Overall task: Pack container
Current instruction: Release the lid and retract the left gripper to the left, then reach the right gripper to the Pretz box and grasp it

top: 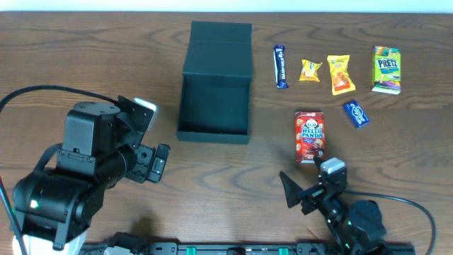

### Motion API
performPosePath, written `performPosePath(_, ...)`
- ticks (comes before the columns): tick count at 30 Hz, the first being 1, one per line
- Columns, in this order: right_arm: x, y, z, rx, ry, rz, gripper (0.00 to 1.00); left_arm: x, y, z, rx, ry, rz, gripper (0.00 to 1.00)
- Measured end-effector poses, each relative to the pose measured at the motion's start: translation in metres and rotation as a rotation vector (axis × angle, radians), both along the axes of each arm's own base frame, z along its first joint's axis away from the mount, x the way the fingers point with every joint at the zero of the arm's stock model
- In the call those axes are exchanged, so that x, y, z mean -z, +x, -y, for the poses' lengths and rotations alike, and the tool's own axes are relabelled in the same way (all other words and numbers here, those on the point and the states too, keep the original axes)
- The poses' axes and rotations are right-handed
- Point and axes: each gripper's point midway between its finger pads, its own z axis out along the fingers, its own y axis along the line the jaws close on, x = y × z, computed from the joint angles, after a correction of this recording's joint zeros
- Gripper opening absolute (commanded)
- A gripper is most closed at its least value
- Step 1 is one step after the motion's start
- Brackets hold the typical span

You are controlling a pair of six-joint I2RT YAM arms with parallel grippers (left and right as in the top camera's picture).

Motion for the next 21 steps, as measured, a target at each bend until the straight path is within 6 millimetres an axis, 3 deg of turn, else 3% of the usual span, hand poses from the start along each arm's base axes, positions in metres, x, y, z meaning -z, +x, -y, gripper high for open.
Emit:
performPosePath(8,-0.004,0.001,0.0,0.02,0.075,-0.025,0.99,0.0,0.0,0.0,0.0,0.0,0.0,0.95)
performPosePath(14,-0.024,0.008,0.003,0.05,0.113,0.052,0.99,0.0,0.0,0.0,0.002,0.002,0.0,0.95)
performPosePath(18,-0.029,0.013,0.013,0.104,0.117,0.06,0.99,0.0,0.0,0.0,0.002,0.002,0.0,0.95)
performPosePath(21,-0.044,0.019,0.028,0.174,0.107,0.067,0.99,0.0,0.0,0.0,0.002,0.002,0.0,0.95)
